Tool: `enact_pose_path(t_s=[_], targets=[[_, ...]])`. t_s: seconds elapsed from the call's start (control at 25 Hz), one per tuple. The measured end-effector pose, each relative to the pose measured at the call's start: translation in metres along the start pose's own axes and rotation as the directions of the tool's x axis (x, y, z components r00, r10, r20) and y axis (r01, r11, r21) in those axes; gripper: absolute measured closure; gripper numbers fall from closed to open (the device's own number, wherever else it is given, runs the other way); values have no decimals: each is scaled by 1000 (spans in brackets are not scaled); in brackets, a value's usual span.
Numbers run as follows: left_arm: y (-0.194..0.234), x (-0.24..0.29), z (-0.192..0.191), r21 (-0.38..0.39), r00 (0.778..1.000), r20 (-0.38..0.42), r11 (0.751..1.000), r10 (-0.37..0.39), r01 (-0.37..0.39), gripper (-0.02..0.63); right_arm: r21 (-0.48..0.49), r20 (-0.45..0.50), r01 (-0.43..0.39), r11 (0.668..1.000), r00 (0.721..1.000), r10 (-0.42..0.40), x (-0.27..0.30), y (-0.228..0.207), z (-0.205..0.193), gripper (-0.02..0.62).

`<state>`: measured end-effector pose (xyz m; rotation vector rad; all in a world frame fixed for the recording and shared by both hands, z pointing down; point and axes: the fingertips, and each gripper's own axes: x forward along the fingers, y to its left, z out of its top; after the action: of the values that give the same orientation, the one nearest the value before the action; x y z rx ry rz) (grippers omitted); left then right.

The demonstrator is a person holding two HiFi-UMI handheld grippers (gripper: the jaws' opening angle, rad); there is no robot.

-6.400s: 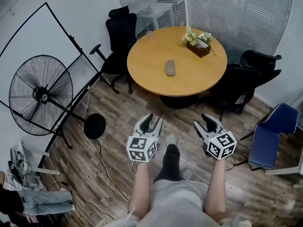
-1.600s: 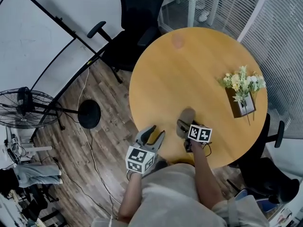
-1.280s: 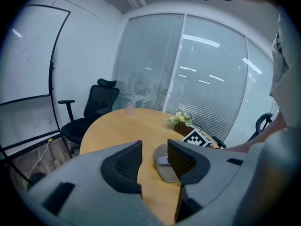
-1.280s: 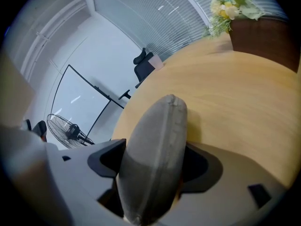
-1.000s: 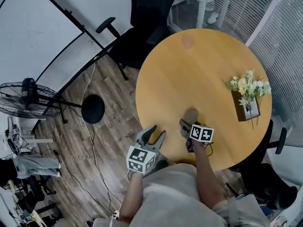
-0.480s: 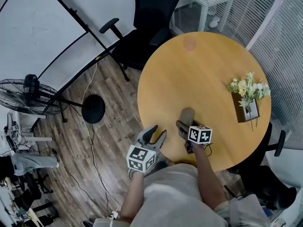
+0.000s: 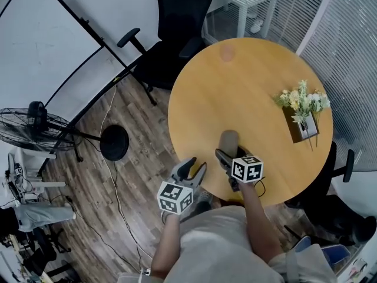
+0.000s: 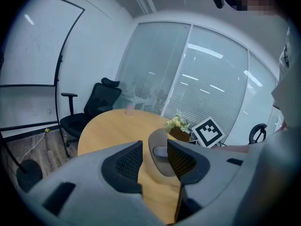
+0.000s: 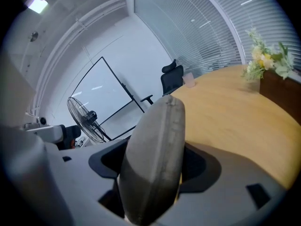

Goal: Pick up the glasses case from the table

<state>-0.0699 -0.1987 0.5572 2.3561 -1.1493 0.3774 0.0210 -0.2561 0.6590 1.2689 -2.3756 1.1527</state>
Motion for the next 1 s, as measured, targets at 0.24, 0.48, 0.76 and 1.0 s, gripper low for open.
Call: enact_pose_path(t_s=[0.24,0.48,0.76,1.0], targets=[[-1,-12,2,6,999,14,1000,-30,30,446,-43,60,24,999,998,-22,-21,18,5,262],[-2,-18,-9,-1,998,6,998,-66,66,446,-67,111,54,996,993,-46,-45,30,-6,261],[-11,-18,-18,18,991,-16,991,-131,131,446,-86,141,116,989,985,-103,-70,40,-23,262],[-24,-21,-24,40,981,-37,980,-191,193,446,-101,164,177,979,974,-159,-88,48,-37,262]])
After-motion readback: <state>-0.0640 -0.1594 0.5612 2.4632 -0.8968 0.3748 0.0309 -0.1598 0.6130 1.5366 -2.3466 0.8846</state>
